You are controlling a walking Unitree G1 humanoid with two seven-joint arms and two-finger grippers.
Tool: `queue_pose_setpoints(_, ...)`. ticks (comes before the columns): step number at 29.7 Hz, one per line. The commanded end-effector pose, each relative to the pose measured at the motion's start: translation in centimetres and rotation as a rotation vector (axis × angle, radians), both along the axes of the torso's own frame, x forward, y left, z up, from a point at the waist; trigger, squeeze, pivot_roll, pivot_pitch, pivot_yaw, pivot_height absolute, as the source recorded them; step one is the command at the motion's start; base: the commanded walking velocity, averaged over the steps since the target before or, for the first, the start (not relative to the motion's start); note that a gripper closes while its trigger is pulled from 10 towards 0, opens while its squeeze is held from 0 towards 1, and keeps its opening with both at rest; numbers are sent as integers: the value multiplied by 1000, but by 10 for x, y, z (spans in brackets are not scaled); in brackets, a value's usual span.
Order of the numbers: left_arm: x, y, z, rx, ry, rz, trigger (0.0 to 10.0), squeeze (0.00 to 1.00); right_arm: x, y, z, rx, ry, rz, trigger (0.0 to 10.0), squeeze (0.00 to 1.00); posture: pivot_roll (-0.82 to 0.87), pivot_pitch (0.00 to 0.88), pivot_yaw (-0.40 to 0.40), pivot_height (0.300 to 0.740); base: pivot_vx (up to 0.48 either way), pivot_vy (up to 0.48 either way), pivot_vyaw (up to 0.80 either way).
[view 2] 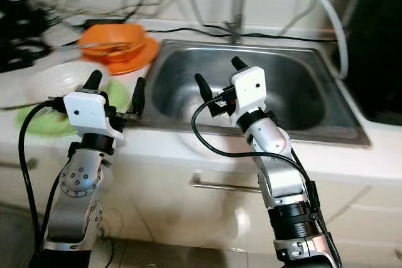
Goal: Kitchen organization
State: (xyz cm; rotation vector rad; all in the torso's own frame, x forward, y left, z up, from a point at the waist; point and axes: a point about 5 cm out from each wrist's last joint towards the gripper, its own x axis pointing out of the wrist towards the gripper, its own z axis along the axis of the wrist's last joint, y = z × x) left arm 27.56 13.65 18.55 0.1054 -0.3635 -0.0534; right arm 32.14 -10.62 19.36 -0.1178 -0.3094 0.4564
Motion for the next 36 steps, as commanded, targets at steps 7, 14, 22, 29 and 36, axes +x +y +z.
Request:
queue_pose_setpoints(7, -1, -1, 3, 14, -24, 9, 10000, 0, 0, 0, 0, -7, -5, -8, 10000, 43, -59, 0, 16, 740, 0, 0, 800)
queue_pose_setpoints(14, -1, -2, 5, 32, -35, 6, 10000, 0, 0, 1, -1, 9, 10, -7, 10000, 0, -60, 0, 18, 740, 0, 0, 114)
queue_pose_setpoints(22, -3, -4, 13, 69, -79, 9, 10000, 0, 1, 3, -3, 19, 35, -1, 10000, 0, -56, 0, 15, 740, 0, 0, 0)
queue_pose_setpoints(29, -10, 13, 12, 99, -105, 105, 10000, 0, 1, 9, -8, 73, 114, 47, 10000, 0, -55, 0, 15, 740, 0, 0, 0)
queue_pose_setpoints(36, -14, 16, 12, 93, -125, 113, 10000, 0, 0, 10, -7, 76, 120, 66, 10000, 0, -58, 0, 11, 740, 0, 0, 0)
